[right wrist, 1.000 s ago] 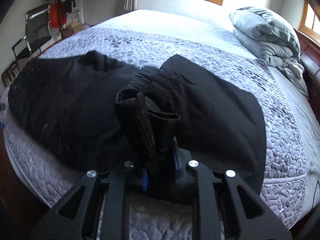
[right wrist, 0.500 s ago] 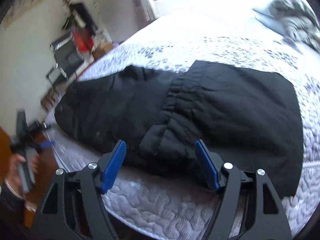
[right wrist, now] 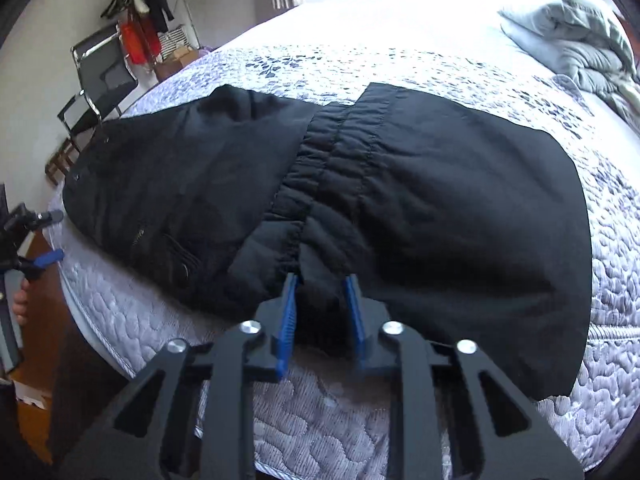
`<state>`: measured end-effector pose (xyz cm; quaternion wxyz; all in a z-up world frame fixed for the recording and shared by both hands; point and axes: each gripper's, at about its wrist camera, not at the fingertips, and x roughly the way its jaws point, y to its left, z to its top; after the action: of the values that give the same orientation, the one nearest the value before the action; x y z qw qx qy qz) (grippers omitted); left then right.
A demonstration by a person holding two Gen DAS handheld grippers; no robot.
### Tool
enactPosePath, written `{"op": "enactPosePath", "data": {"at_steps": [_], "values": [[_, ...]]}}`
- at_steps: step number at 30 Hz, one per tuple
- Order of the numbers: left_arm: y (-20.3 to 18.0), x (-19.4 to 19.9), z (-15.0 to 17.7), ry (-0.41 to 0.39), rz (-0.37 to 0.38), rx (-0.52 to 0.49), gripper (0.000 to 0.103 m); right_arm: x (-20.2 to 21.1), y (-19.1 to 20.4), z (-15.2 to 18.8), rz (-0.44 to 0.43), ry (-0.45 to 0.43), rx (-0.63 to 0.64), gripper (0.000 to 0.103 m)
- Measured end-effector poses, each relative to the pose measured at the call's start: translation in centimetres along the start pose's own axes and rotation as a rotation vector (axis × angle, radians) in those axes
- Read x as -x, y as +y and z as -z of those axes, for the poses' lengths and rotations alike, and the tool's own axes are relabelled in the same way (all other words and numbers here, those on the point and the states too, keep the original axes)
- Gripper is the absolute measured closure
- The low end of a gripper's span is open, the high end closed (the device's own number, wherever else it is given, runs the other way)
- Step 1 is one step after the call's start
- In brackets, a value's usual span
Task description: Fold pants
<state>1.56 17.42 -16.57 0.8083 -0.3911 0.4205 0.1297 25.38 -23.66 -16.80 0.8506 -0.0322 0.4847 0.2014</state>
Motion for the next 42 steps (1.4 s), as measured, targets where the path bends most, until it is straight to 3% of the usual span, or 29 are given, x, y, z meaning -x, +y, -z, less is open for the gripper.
{"op": "enactPosePath", "data": {"at_steps": [3,8,14,17,19,23,26,32,37,42], "values": [[0.5,-0.1,0.0,0.002,0.005,0.015,0.004,1.4,-0.2,-0.2,-0.025,-0.029,0.005,0.094],[0.8,-0.2,0.0,-0.001,0.012,0.021,0.004,4.5,0.8,-1.3,-0.082,-0.116,0.042,0.096],[1.0,-0.3,0.0,-0.002,0.015,0.028,0.004,2.1,2.9,-0.7,-0.086,-0.040,0.131,0.096],[0.9,-0.3,-0.1,0.000,0.013,0.027,0.004,0.0,2.7,0.1,-0.077,0.004,0.105,0.096],[0.8,-0.3,-0.1,0.001,0.013,0.027,0.004,-0.5,2.5,0.5,-0.087,0.003,0.085,0.093],[0.4,0.0,-0.4,-0.004,0.020,0.029,0.004,-0.3,2.4,0.7,-0.126,0.006,0.068,0.069],[-0.1,0.4,-0.7,-0.011,0.031,0.024,0.004,0.5,1.9,0.7,-0.143,0.001,0.055,0.070],[-0.6,0.7,-1.8,-0.019,0.053,0.032,0.004,5.1,-3.6,1.3,-0.195,-0.079,-0.137,0.066],[-0.2,0.8,-3.4,-0.047,0.106,0.090,0.004,8.9,-8.7,2.7,-0.098,-0.145,-0.237,0.060],[1.3,0.2,-5.1,-0.051,0.177,0.169,0.004,10.0,-14.4,4.7,-0.018,-0.180,-0.402,0.054]]}}
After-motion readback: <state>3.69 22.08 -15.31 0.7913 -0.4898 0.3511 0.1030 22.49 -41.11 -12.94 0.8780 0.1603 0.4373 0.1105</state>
